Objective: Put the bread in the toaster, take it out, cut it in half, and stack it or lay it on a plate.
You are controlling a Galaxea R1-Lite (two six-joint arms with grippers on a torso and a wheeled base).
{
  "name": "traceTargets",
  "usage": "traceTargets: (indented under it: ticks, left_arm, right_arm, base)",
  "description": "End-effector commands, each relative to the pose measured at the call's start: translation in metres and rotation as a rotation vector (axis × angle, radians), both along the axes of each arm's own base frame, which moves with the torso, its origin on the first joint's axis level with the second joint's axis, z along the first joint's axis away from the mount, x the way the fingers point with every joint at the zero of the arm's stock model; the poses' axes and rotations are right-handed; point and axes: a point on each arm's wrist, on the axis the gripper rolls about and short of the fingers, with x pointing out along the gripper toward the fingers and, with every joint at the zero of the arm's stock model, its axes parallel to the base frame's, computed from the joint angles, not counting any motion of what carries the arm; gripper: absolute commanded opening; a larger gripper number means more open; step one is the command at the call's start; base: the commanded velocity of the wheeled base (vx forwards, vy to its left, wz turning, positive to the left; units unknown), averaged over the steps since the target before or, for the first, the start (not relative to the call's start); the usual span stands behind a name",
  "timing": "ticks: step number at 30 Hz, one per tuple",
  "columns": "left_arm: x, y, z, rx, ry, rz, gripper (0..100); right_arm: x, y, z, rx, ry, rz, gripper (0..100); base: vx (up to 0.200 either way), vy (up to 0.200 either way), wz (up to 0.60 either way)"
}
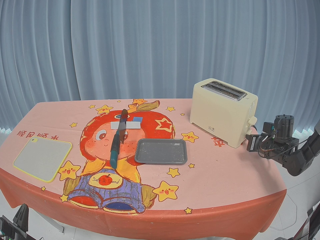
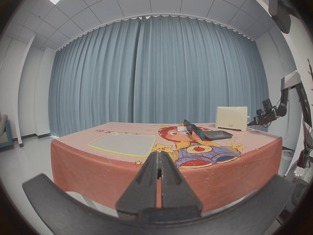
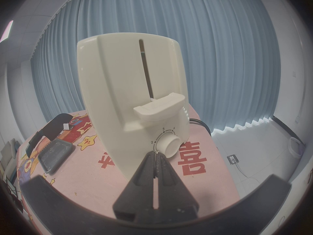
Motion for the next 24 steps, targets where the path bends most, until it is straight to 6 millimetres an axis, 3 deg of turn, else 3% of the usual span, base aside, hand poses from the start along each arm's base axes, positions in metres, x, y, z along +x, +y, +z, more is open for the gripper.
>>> traceTargets:
  ticks: [1,24]
  left_arm:
    - [0.0013,0.0,-0.0049,0.0,0.019,0.001,0]
    - [0.0013,0.0,-0.0049,0.0,0.019,0.001,0]
  right_arm:
    - [0.001,0.0003,-0.0039,-0.001,0.011,0.001,0]
    - [0.0004,0.0015,-0.0041,-0.011,0.008,0.0,0]
  base:
    - [0.0,0.0,0.0]
    - [0.0,0.0,0.0]
